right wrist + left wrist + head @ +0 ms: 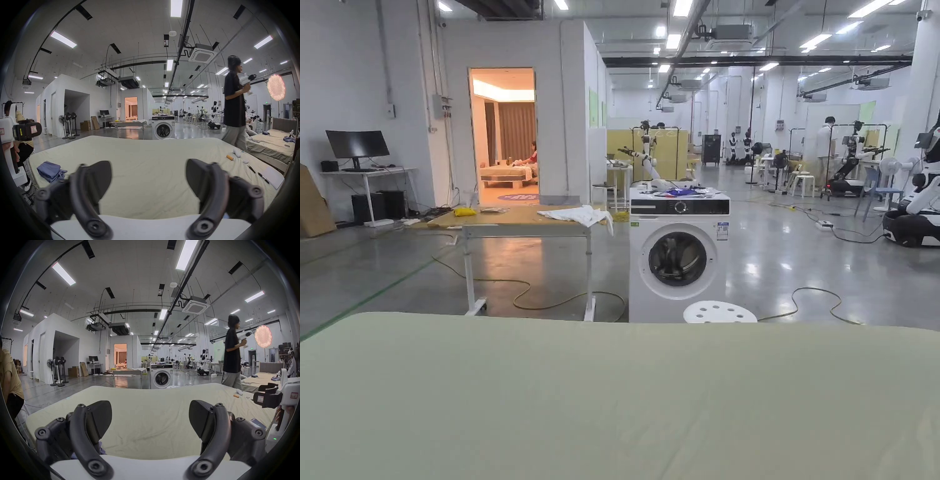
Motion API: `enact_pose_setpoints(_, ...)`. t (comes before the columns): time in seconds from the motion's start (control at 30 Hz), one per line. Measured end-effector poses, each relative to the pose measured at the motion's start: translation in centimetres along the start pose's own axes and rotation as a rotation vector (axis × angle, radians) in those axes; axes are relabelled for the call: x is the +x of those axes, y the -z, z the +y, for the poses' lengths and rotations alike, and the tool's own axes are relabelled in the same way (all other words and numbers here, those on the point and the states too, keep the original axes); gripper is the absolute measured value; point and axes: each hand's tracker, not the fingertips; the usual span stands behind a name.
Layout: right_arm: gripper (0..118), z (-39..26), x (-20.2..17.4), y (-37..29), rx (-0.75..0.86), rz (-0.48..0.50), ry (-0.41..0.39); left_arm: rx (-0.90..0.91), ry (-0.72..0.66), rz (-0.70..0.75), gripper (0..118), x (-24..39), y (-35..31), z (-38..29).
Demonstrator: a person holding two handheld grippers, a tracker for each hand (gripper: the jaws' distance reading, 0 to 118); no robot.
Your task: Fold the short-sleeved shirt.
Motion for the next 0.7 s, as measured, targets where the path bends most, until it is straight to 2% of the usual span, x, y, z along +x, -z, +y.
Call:
enact_pose_setpoints(0.03,115,0.1,0.0,-0.1,0.010,0.004,0.000,0.008,0.013,0.001,109,0.0,0.0,0.1)
enact_pose_setpoints(0.07,118,0.2,-0.1,-0.2,0.024,0.010,0.002,0.012,0.028,0.005,117,0.3,-0.1,0.2)
enact_pose_setpoints(0.1,118,0.2,-0.1,-0.3,0.029,0.012,0.004,0.012,0.037,0.009,118,0.3,-0.1,0.3)
enact_pose_setpoints(0.7,118,0.8,0.9,-1.0,0.038,-0.010,0.073,0.016,0.057,-0.007,118,1.2,-0.4,0.6)
